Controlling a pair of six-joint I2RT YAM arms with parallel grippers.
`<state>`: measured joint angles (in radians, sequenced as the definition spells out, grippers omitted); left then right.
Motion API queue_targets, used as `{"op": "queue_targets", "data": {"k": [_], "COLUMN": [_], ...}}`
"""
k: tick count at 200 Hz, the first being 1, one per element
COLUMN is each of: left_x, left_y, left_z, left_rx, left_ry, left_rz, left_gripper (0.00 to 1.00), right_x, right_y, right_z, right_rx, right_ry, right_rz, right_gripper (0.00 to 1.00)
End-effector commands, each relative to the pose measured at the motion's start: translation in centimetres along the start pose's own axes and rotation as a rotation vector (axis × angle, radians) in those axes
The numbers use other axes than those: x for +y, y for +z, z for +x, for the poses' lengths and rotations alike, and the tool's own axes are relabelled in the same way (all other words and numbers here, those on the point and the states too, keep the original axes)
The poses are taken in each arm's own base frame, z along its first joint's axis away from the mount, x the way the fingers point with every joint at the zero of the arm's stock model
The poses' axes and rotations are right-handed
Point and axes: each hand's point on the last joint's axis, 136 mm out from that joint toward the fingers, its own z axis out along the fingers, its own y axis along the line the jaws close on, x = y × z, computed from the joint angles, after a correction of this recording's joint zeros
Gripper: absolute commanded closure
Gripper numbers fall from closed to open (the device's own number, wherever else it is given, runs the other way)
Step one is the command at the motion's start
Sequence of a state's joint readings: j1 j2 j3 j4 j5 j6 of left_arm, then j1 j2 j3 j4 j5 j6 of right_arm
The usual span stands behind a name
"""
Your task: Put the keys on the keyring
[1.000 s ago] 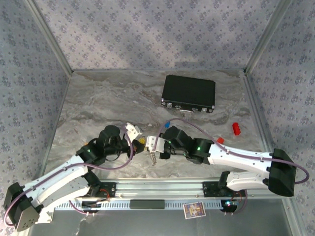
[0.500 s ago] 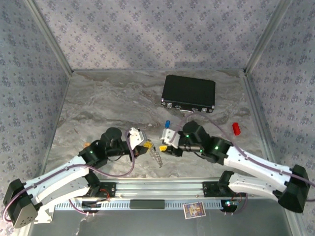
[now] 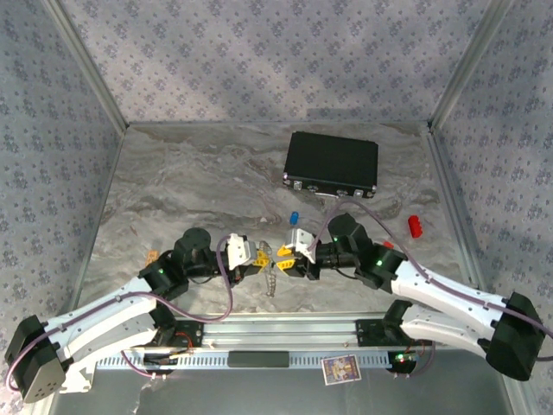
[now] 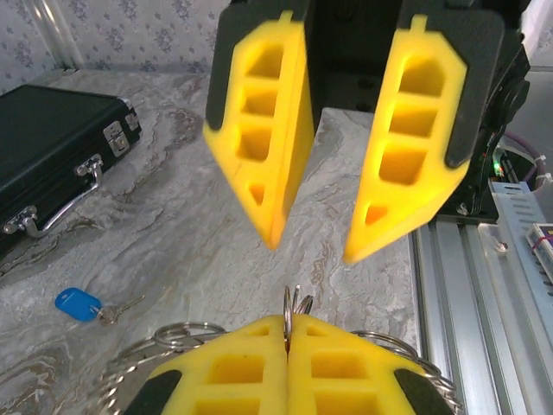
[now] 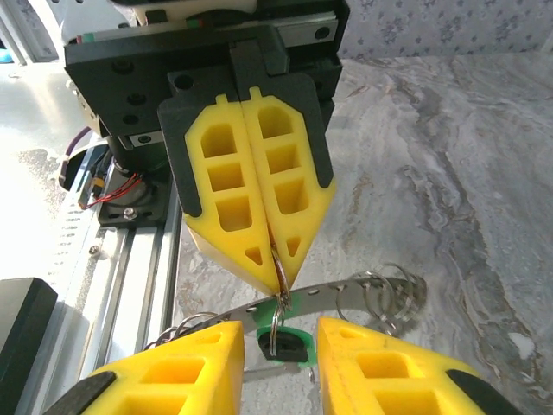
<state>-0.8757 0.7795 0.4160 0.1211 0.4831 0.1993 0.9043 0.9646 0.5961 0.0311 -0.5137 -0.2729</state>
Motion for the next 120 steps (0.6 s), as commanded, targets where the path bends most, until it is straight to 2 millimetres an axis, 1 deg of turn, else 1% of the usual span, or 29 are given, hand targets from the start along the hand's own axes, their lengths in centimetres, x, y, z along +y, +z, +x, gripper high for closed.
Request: {"op": "queue_targets", "data": {"k": [1,40,76,97,108,120], "left_x": [-0.7,-0.9,-1.0,-1.1,-1.1,-1.1], "left_y": [-0.2,-0.2,-0.2,-0.2,-0.2,-0.2], "left_z": [-2.0,-1.9,-1.8,-2.0,-2.0,-2.0], "left_rx": [-0.08,-0.078,-0.078,-0.084,-0.086,-0.085], "left_ry": [0.067,0.068,0.077,0.081,0.082,0.083], "left_rz": [0.033,0.043,0.046,0.05,0.05,0.049], "left_gripper": [1.0,1.0,1.0,1.0,1.0,1.0], "right_x": [0.3,-0.1,0.0,0.1,0.2,0.3], "right_y": [0.5,1.0,1.3,1.5,1.5,1.5], "right_z": [-1.5,-1.4,-1.3,-1.3,-1.4,-1.4], "right_rx": [-0.044,-0.037,-0.037,-0.037,-0.037,-0.032], "right_ry": [-0.013,-0.008,-0.005,-0.005,-0.011,-0.019], "right_rz": [-0.028,-0.01,-0.02,-0.028,-0.031,-0.04], "right_gripper": [0.73,0.79,0.81,0.85,0.89,0.98]}}
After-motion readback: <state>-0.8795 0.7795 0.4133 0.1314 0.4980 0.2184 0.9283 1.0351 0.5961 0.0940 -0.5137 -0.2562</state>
